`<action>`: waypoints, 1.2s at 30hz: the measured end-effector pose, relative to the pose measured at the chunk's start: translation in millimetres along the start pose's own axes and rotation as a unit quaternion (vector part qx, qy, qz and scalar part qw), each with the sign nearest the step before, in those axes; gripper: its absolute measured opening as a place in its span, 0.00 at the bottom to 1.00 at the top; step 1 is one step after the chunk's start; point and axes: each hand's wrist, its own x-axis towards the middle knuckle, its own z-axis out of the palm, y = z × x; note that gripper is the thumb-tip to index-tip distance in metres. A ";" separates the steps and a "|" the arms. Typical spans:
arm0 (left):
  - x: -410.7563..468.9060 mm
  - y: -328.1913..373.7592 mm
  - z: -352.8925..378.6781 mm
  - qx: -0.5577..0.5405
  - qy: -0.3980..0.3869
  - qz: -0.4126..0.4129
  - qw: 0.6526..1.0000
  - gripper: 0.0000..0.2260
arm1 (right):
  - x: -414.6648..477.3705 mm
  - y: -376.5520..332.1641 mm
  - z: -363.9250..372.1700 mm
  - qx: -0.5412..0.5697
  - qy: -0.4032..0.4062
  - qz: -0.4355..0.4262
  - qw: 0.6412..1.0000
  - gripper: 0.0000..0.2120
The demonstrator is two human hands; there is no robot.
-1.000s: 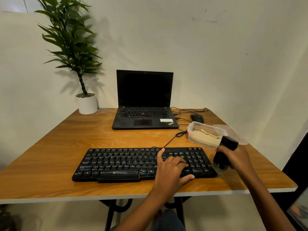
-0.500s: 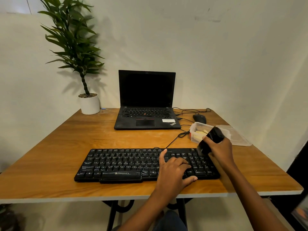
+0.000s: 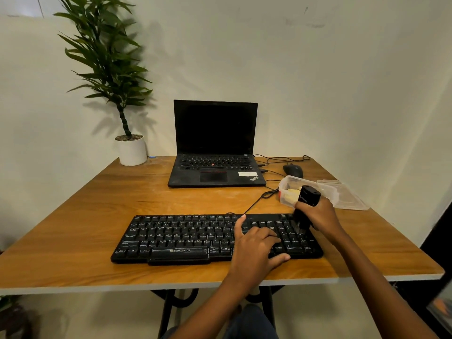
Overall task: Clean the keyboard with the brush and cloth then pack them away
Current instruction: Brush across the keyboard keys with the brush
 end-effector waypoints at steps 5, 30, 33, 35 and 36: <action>0.1 -0.1 -0.8 0.001 0.003 0.003 1.000 0.20 | 2.9 1.4 2.4 -0.035 0.027 -0.012 0.999 0.13; -0.4 0.2 -0.6 -0.002 0.004 0.005 1.000 0.21 | 4.3 1.5 -0.9 -0.055 -0.019 -0.002 0.998 0.19; -0.1 -0.8 -0.3 0.002 0.009 0.006 1.000 0.20 | 5.1 -0.4 -3.3 -0.040 -0.020 -0.004 0.999 0.18; -0.1 -1.3 -0.9 0.000 0.006 0.004 1.000 0.21 | 3.7 -1.0 -1.9 -0.028 -0.050 -0.001 0.998 0.17; 0.0 -1.4 -0.8 0.000 0.005 0.006 1.000 0.21 | 3.2 -1.5 -2.1 -0.039 -0.036 -0.004 0.999 0.18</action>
